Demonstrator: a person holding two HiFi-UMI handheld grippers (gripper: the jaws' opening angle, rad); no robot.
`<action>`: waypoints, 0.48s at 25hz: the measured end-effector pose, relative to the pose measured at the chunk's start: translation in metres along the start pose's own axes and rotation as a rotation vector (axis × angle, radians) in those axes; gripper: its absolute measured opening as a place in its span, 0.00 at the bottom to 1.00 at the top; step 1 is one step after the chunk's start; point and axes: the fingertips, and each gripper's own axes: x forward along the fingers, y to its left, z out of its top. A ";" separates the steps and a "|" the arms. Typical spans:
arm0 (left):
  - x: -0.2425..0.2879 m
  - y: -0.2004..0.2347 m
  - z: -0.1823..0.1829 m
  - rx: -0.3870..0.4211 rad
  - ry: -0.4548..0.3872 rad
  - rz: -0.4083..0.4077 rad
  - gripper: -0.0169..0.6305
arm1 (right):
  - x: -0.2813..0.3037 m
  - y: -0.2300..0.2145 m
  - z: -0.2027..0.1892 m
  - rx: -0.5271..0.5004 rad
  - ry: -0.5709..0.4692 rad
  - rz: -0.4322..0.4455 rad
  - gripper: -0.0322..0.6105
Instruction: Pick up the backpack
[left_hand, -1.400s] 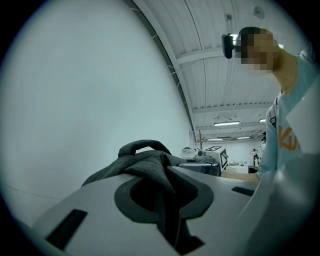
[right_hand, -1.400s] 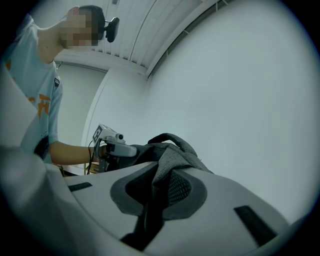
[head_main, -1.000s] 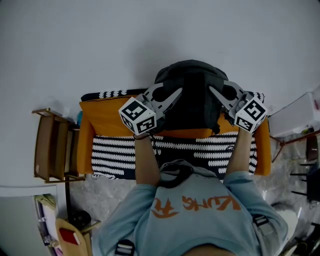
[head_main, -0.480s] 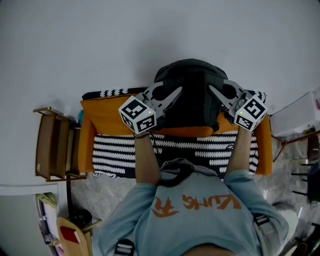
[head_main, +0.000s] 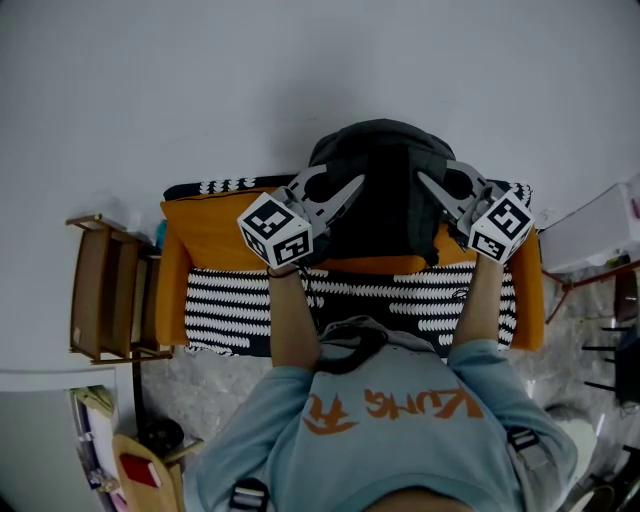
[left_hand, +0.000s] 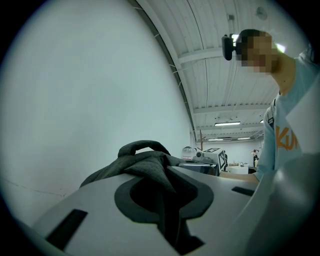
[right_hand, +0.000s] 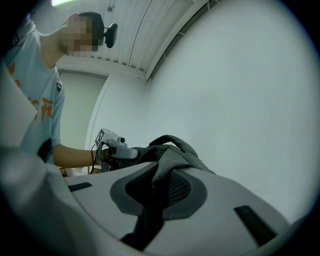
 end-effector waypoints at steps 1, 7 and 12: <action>0.000 0.000 0.000 -0.001 0.000 -0.001 0.12 | 0.000 0.000 0.000 0.001 0.000 -0.001 0.09; -0.001 0.000 0.000 -0.005 0.000 -0.002 0.12 | 0.000 0.001 0.000 0.004 0.000 -0.002 0.09; 0.000 -0.001 -0.002 -0.008 0.012 0.000 0.12 | 0.000 0.001 -0.003 0.013 0.001 -0.002 0.09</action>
